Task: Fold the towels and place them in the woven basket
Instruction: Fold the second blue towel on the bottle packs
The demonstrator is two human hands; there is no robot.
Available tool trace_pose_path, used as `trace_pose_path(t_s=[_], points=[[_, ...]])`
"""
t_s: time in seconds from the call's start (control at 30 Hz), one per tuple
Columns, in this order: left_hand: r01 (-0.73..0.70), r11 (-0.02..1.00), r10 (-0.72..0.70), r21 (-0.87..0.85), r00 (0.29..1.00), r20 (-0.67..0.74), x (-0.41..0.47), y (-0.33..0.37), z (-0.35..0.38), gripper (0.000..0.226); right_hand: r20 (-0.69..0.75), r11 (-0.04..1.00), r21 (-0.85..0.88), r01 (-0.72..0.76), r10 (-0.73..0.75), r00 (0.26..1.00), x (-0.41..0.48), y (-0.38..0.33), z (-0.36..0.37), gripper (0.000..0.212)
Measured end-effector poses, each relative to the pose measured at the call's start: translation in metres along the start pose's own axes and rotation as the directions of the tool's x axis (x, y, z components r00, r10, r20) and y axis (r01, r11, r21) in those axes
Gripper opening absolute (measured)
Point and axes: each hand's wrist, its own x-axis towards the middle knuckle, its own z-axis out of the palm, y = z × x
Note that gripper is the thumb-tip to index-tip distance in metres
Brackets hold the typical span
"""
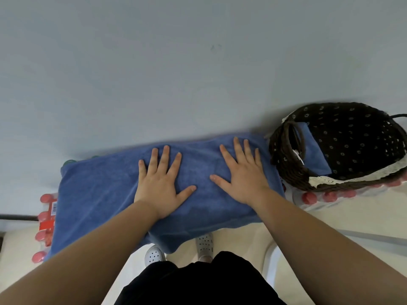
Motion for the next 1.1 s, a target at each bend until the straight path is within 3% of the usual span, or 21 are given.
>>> trace_pose_path(t_s=[0.17,0.3,0.43,0.53,0.63,0.73,0.8,0.9,0.97,1.1], points=[[0.002,1.0,-0.003,-0.027,1.0,-0.011,-0.003,0.001,-0.001,0.094,0.018,1.0,-0.027,0.008,-0.007,1.0,0.001,0.001,-0.006,0.093],[0.056,0.995,-0.062,-0.084,0.995,-0.076,-0.023,-0.007,-0.006,0.087,-0.07,0.997,-0.043,0.071,-0.074,0.995,-0.012,-0.031,-0.011,0.084],[0.207,0.961,-0.24,-0.182,0.954,-0.182,-0.062,-0.042,-0.009,0.075,0.022,0.986,-0.047,0.161,-0.16,0.987,-0.014,-0.079,-0.009,0.079],[0.37,0.886,-0.439,-0.278,0.862,-0.254,-0.094,-0.082,-0.01,0.069,0.036,0.964,-0.018,0.266,-0.265,0.964,-0.009,-0.12,-0.011,0.078],[0.507,0.778,-0.6,-0.371,0.774,-0.202,-0.125,-0.127,-0.005,0.068,0.024,0.928,0.0,0.373,-0.372,0.928,-0.007,-0.169,-0.014,0.078],[0.571,0.662,-0.663,-0.486,0.748,-0.025,-0.15,-0.164,0.006,0.068,0.05,0.895,0.034,0.444,-0.445,0.894,-0.003,-0.225,-0.013,0.081],[0.577,0.525,-0.672,-0.625,0.732,0.112,-0.159,-0.176,0.007,0.056,0.076,0.877,0.048,0.478,-0.481,0.874,0.0,-0.258,-0.009,0.078],[0.56,0.145,-0.608,-0.816,0.701,0.374,-0.168,-0.185,0.009,0.041,0.123,0.875,0.045,0.481,-0.483,0.867,0.001,-0.294,0.003,0.075],[0.546,-0.034,-0.522,-0.837,0.704,0.481,-0.172,-0.19,0.009,0.033,0.137,0.887,-0.022,0.46,-0.454,0.881,0.0,-0.304,0.014,0.077],[0.513,-0.126,-0.453,-0.849,0.732,0.509,-0.167,-0.206,0.013,0.023,0.069,0.886,-0.155,0.437,-0.431,0.9,-0.003,-0.306,0.026,0.08]])
